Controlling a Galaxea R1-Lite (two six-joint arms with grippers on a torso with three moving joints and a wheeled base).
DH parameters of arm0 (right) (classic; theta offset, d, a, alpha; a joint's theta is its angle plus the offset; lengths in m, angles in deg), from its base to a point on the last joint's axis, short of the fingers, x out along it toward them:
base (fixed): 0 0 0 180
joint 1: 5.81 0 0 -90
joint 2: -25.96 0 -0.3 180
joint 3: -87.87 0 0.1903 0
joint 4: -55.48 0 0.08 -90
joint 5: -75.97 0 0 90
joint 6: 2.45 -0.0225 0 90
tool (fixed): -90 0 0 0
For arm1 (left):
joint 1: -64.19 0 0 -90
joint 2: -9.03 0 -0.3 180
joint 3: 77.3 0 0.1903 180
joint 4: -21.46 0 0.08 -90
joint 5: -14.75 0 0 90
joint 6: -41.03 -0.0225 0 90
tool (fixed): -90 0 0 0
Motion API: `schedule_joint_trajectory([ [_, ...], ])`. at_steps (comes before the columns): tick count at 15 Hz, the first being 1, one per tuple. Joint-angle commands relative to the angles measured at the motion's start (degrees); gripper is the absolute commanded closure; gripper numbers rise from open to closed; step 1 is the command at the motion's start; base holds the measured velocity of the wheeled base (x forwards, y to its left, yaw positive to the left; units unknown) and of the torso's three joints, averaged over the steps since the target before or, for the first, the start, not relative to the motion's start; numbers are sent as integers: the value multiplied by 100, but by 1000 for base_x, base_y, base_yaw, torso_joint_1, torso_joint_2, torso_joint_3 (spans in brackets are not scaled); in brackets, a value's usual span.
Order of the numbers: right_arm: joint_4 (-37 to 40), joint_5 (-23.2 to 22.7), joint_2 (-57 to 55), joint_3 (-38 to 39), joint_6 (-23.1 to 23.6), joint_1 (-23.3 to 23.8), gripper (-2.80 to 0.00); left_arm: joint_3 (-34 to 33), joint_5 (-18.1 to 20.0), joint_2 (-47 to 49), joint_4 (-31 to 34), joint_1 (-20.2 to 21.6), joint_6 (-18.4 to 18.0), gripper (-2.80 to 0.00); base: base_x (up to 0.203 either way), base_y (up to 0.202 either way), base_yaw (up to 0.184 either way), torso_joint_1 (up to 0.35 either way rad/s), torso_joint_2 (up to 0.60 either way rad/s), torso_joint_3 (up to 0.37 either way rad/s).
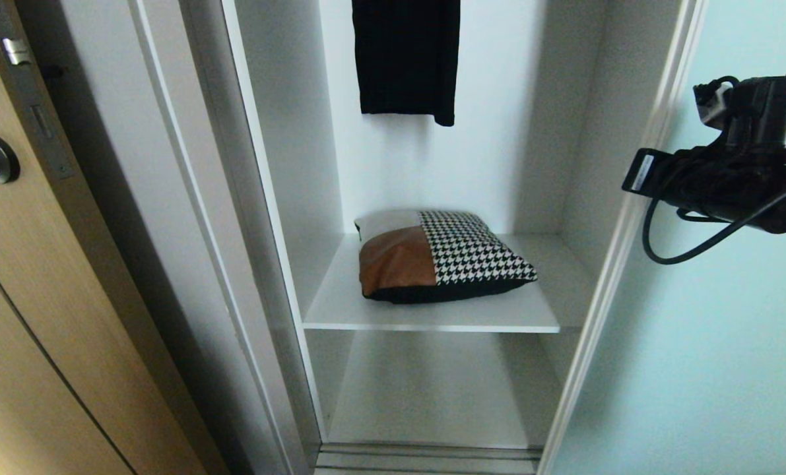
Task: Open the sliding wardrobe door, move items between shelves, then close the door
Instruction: Open the door
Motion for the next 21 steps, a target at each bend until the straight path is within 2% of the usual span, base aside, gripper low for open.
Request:
schedule_joint_trajectory([
  [1, 4, -1, -33, -89, -20, 107, 0, 6, 1, 7, 0, 1, 0, 0, 0, 0, 0, 0, 0, 0],
  [8, 15, -72, -25, -121, -37, 318, 0, -2, 1, 7, 0, 1, -1, 0, 0, 0, 0, 0, 0, 0],
  [11, 15, -145, -32, -97, -210, 450, 0, -2, 1, 7, 0, 1, -2, 0, 0, 0, 0, 0, 0, 0],
  [16, 9, -400, 54, -2, -272, 797, 0, -2, 1, 7, 0, 1, -4, 0, 0, 0, 0, 0, 0, 0],
  [21, -22, -644, 267, 136, -336, 826, 0, 4, 1, 7, 0, 1, 5, 0, 0, 0, 0, 0, 0, 0],
])
